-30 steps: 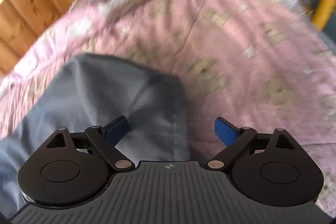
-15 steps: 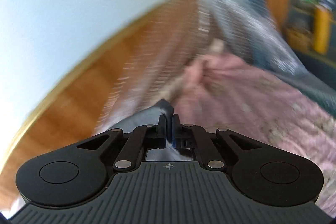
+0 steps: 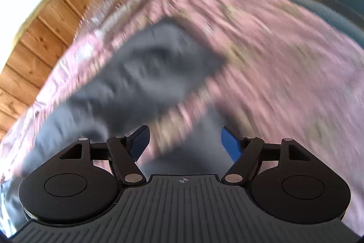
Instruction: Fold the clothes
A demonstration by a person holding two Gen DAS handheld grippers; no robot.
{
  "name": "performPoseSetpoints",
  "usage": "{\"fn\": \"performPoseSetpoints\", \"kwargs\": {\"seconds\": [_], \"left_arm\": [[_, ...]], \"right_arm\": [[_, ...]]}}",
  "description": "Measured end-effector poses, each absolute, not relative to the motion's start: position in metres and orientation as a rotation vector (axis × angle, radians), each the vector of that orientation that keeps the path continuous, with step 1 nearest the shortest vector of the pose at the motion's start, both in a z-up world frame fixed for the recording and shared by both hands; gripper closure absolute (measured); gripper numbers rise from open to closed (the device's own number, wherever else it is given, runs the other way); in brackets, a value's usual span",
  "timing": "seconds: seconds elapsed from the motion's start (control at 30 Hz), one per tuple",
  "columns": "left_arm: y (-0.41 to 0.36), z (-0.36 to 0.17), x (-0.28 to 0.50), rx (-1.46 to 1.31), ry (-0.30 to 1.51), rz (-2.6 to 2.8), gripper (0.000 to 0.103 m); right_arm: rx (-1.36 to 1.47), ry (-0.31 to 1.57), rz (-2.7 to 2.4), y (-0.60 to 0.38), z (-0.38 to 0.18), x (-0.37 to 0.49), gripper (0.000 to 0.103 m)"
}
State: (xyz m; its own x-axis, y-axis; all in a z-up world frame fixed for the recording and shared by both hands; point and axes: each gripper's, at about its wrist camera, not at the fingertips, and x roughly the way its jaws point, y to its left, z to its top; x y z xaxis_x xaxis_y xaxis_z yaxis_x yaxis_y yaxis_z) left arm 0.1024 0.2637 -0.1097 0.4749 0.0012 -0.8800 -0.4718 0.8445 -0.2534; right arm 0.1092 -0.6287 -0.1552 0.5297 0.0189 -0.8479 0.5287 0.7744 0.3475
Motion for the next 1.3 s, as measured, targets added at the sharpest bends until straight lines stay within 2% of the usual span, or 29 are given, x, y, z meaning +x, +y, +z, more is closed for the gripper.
{"fn": "performPoseSetpoints", "kwargs": {"seconds": [0.13, 0.27, 0.4, 0.43, 0.47, 0.5, 0.53, 0.57, 0.7, 0.73, 0.77, 0.93, 1.03, 1.07, 1.17, 1.2, 1.3], "left_arm": [[0.263, -0.136, 0.084, -0.584, 1.073, 0.283, 0.033], [0.255, -0.149, 0.092, -0.613, 1.045, 0.220, 0.032], [0.236, -0.167, 0.099, -0.554, 1.110, 0.194, 0.038], [0.231, -0.171, 0.099, -0.528, 1.123, 0.190, 0.049], [0.226, -0.173, 0.099, -0.497, 1.131, 0.187, 0.069], [0.223, -0.175, 0.098, -0.485, 1.132, 0.176, 0.079], [0.222, -0.176, 0.097, -0.487, 1.129, 0.159, 0.094], [0.221, -0.175, 0.096, -0.485, 1.118, 0.148, 0.097], [0.228, -0.147, 0.090, -0.536, 1.024, 0.115, 0.100], [0.232, -0.135, 0.089, -0.559, 0.990, 0.104, 0.100], [0.237, -0.120, 0.086, -0.580, 0.952, 0.089, 0.100], [0.266, -0.052, 0.051, -0.615, 0.803, 0.012, 0.100], [0.278, -0.064, 0.021, -0.615, 0.858, 0.048, 0.101], [0.280, -0.077, 0.013, -0.608, 0.903, 0.068, 0.101], [0.283, -0.134, -0.008, -0.624, 1.045, 0.129, 0.101], [0.284, -0.150, -0.014, -0.649, 1.073, 0.142, 0.101], [0.290, -0.166, -0.028, -0.688, 1.081, 0.142, 0.100]], "right_arm": [[0.653, 1.024, -0.253, -0.584, -0.150, 0.080, 0.028], [0.656, 1.017, -0.248, -0.545, -0.144, 0.092, 0.011], [0.508, 1.113, -0.428, -0.528, -0.164, 0.119, 0.013], [0.494, 1.136, -0.444, -0.526, -0.169, 0.120, 0.015], [0.478, 1.144, -0.455, -0.523, -0.171, 0.120, 0.015], [0.464, 1.147, -0.458, -0.521, -0.173, 0.119, 0.018], [0.452, 1.148, -0.455, -0.519, -0.174, 0.118, 0.029], [0.449, 1.157, -0.447, -0.518, -0.177, 0.117, 0.047], [0.410, 1.168, -0.404, -0.520, -0.185, 0.117, 0.073], [0.395, 1.150, -0.391, -0.518, -0.182, 0.116, 0.085], [0.372, 1.119, -0.375, -0.516, -0.174, 0.113, 0.087], [0.231, 0.825, -0.237, -0.502, -0.106, 0.073, 0.089], [0.149, 0.687, -0.169, -0.502, -0.092, 0.028, 0.088], [0.134, 0.696, -0.176, -0.506, -0.100, 0.017, 0.085], [0.269, 0.934, -0.286, -0.537, -0.161, -0.007, 0.075], [0.307, 0.987, -0.332, -0.544, -0.174, -0.016, 0.075], [0.381, 1.006, -0.409, -0.550, -0.175, -0.034, 0.074]]}}
